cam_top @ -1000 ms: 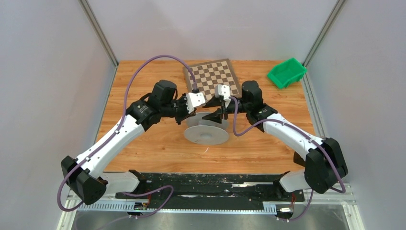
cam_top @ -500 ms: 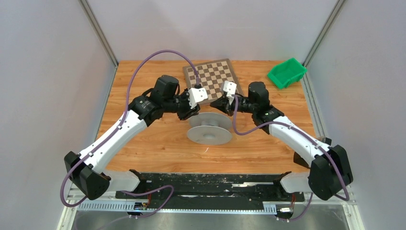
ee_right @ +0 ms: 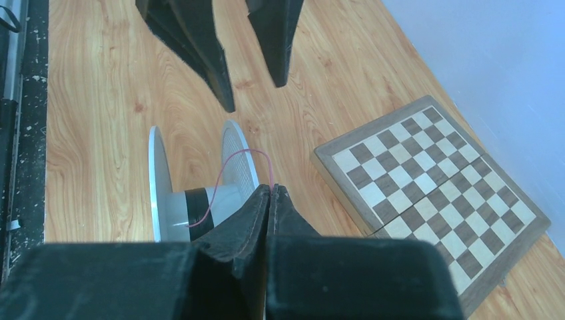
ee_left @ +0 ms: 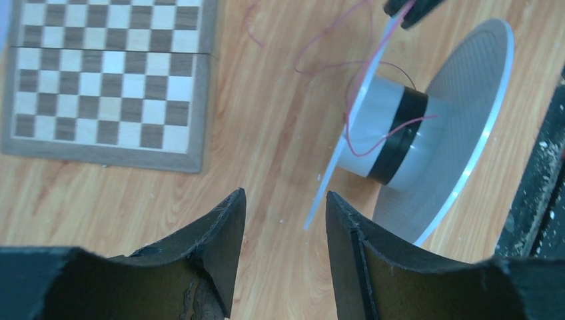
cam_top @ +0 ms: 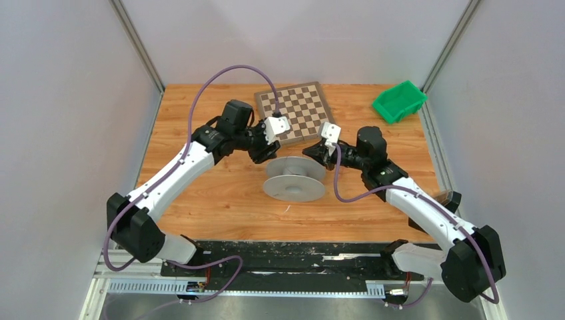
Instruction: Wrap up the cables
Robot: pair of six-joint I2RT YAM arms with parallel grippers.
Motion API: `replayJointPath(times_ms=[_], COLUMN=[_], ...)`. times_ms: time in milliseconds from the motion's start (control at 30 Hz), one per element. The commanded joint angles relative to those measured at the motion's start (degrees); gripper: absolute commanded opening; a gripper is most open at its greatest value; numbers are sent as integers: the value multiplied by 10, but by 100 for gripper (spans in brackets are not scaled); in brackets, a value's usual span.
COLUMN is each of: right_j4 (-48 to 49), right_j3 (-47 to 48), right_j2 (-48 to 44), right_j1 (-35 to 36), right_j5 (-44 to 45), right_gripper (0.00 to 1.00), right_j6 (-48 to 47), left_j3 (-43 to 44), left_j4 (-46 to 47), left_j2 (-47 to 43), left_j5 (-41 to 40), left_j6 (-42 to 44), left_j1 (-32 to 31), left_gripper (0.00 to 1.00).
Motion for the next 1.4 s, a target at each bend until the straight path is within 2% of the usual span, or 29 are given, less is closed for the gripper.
replayJointPath(times_ms=[0,233,500,867,1033,1367], right_j4=[14,42,68,101,102,114], right_j3=[-21,-59,-59,-62,-67,-82], right_j2=[-32,-63,-44,-31,-27,-27], right_j1=[3,2,3,2,3,3], right_j5=[33,60,23,-16,-17,-17], right_gripper=[0,0,0,0,0,0], right_j6=[12,26,30,33,31,30], left_j3=[18,29,19,-26,-58,-56], left_j4=[-42,-74,-96,-15,62,110], left_j2=[15,56,57,19,13,44], left_j5=[70,144,173,197,207,202], left_j6=[55,101,69,-13,-68,-99], left_j1=[9,13,13,12,13,13], left_gripper=[55,55,47,46,47,46])
